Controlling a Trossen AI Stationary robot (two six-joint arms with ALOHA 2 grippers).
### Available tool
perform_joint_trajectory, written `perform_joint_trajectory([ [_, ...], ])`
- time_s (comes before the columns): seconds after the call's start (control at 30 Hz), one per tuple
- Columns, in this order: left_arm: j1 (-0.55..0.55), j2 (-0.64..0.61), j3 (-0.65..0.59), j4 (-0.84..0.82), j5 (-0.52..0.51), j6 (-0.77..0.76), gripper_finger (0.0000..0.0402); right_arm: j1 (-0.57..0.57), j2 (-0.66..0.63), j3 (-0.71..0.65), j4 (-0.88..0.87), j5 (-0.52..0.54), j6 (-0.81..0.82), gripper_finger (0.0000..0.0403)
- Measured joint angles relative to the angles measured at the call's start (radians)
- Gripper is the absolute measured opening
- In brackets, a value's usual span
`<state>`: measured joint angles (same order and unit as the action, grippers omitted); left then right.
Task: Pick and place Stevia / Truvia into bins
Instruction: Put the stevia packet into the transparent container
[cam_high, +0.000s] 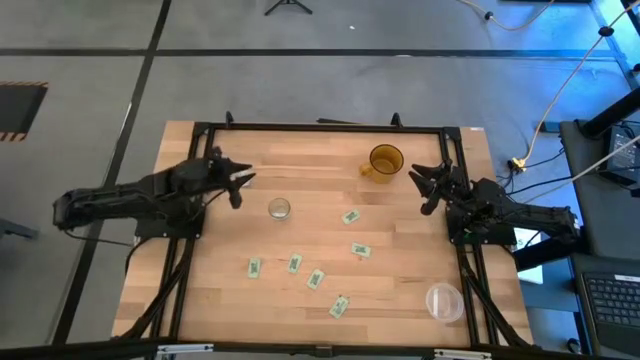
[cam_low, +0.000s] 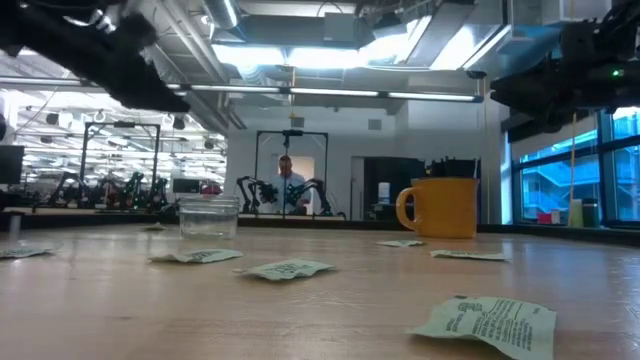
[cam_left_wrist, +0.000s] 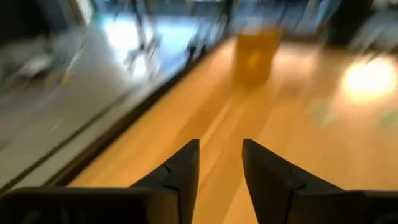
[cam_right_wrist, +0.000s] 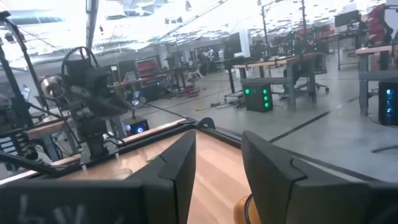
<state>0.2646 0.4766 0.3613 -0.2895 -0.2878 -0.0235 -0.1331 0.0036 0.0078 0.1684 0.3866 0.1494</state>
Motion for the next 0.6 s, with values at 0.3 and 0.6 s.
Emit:
perform_joint_trajectory([
  [0.3,0.0,0.327,0.155,-0.205,-0.101,0.015,0.0145,-0.025,0.0,0.0,-0.002,-0.001,-0.001,0.0133],
  [0.6,0.0,0.463,0.154,-0.215,-0.18,-0.117,0.0137,-0.035,0.0,0.0,-0.045,-0.002,-0.001,0.0133],
])
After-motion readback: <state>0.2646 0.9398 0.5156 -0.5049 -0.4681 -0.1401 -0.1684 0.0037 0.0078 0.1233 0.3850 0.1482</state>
